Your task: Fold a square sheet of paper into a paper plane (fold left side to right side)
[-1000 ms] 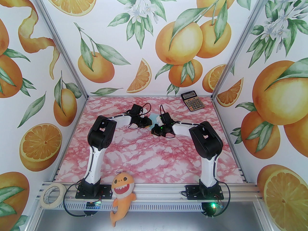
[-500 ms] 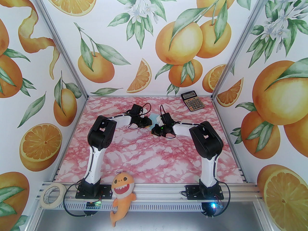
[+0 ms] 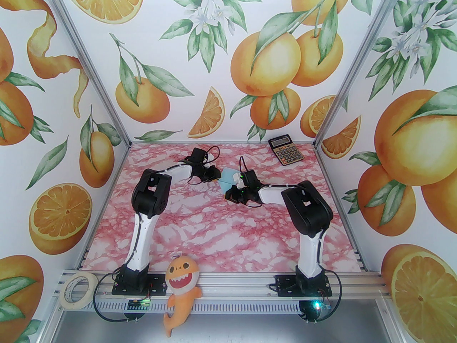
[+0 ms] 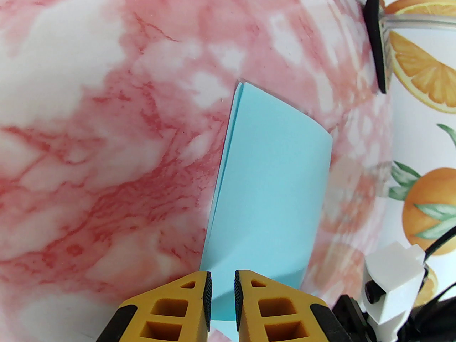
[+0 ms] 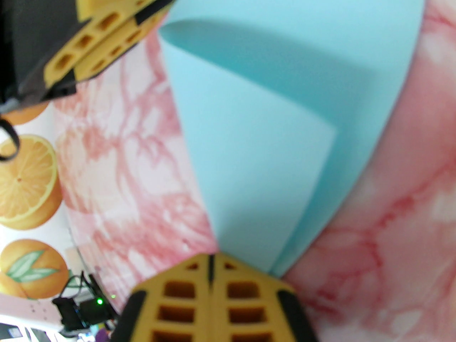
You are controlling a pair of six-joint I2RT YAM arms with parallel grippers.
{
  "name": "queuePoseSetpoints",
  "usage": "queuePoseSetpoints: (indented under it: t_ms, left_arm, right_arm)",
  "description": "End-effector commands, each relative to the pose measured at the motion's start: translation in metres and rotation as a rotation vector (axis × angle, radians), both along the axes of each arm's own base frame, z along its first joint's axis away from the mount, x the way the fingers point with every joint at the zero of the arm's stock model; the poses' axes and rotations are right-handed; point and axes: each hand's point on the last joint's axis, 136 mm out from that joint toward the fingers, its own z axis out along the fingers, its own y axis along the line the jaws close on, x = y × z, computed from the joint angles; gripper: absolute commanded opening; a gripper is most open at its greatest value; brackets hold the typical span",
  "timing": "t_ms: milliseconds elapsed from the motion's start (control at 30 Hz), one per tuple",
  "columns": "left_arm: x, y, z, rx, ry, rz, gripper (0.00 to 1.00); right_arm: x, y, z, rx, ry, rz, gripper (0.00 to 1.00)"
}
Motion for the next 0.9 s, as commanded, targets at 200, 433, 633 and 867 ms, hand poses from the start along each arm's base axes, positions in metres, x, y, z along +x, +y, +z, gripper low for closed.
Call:
queuePoseSetpoints:
  t_ms: [200, 433, 633, 867]
  left_arm:
    - [0.029, 0.011, 0.021, 0.032, -0.083, 0.005, 0.20]
    - [0.013, 0.007, 0.072, -0.040, -0.135, 0.001, 0.23]
    - [-0.019, -0.011, 0.081, -0.099, -0.117, -0.028, 0.23]
    - [-0.049, -0.034, 0.053, -0.134, -0.039, -0.061, 0.21]
  right_arm:
    - [-0.040, -0.028, -0.046, -0.132, 0.185, -0.035, 0.00]
    - [-0.018, -0.014, -0.011, -0.080, 0.120, -0.016, 0.00]
    - [-0.001, -0.003, 0.017, -0.045, 0.078, -0.003, 0.00]
    - [0.016, 0.006, 0.026, -0.028, 0.062, 0.005, 0.01]
